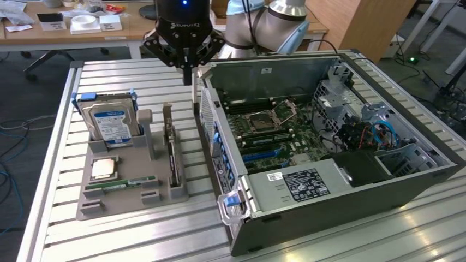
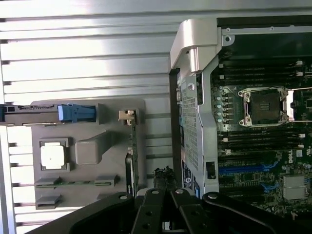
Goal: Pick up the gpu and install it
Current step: 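Reach for the gpu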
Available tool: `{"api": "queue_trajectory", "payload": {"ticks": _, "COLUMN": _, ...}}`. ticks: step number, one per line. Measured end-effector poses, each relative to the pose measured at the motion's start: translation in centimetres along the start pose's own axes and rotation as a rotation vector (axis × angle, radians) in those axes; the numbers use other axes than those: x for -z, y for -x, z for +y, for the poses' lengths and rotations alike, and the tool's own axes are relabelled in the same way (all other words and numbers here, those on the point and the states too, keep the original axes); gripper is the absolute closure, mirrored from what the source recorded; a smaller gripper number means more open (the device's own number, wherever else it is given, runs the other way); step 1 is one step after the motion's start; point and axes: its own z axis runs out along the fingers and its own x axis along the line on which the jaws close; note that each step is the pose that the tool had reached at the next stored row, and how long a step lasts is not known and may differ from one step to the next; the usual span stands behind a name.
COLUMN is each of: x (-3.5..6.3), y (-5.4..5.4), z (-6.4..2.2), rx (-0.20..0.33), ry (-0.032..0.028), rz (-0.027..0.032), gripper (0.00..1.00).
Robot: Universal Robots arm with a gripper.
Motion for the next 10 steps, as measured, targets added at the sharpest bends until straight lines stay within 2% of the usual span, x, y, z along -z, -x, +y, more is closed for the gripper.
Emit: {"api": "queue_trajectory", "payload": {"ticks": 10, "x": 0.02, "y": -0.79, "z": -0.06, "rx": 0.0, "ry": 0.0, "rz": 0.0001, "gripper": 0.89}}
